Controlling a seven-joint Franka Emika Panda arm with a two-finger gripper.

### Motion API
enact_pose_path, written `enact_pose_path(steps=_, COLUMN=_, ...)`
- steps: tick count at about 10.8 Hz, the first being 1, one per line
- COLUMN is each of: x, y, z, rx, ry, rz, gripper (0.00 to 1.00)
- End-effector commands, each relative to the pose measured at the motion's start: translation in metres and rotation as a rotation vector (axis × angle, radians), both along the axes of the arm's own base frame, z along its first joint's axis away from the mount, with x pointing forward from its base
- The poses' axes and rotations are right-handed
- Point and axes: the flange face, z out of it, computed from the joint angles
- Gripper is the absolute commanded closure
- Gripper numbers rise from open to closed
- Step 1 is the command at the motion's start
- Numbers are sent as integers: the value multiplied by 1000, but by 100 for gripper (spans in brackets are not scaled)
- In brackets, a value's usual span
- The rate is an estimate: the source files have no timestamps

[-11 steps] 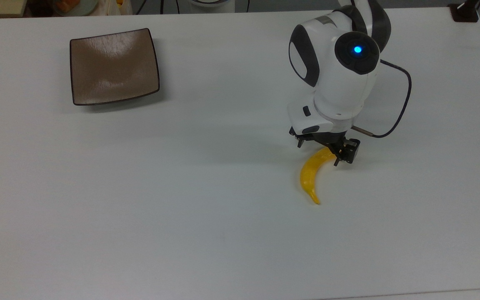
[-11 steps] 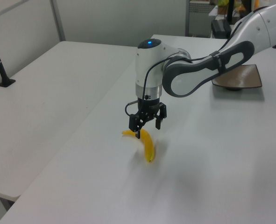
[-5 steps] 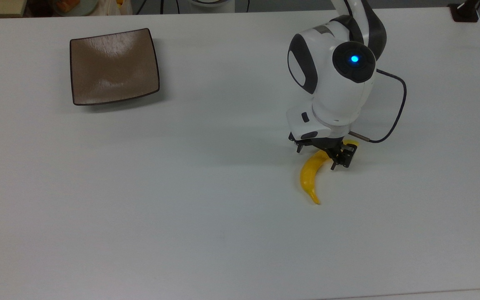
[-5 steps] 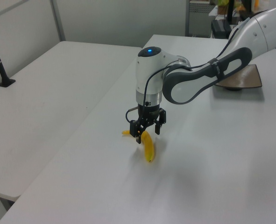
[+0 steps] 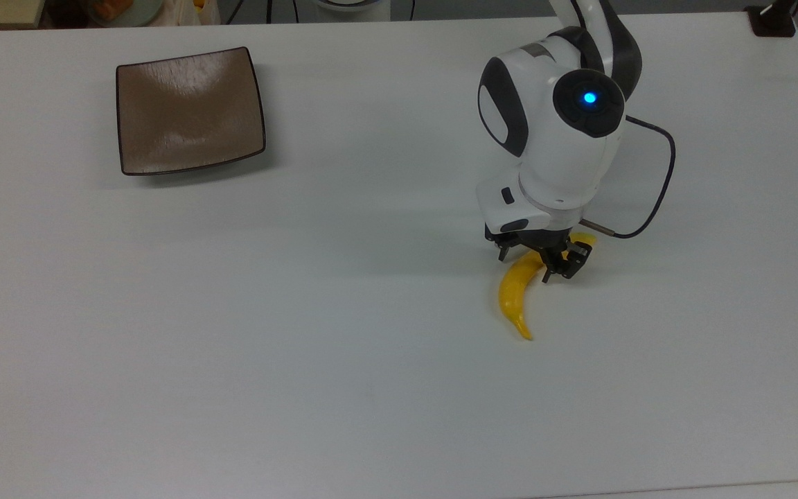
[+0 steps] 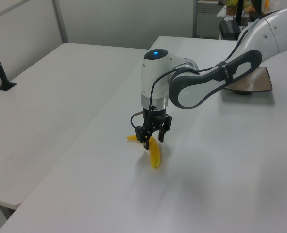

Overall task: Bananas placed on a ceramic plate
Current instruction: 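Close the gripper around the middle of the yellow banana, then lift the banana and carry it toward the brown square plate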

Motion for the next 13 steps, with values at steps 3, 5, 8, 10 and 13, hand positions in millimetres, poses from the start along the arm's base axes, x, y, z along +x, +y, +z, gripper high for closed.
enact_pose_path(steps=3, x=-4, y=2, z=0, rx=-13, ry=-28, rz=22, gripper=75)
enact_pose_path(steps=5, x=-3, y=1, z=1, rx=-15, ry=-30, rz=26, gripper=100)
enact_pose_path(steps=8, x=-4, y=-3, z=2, rx=-14, ry=-25, rz=23, gripper=100)
enact_pose_path(steps=10, x=-14, y=-6, z=25, rx=-10, ry=-34, rz=23, gripper=100)
enact_pose_path(steps=13, x=-40, y=-17, z=94, rx=11, ry=-72, rz=43, gripper=100)
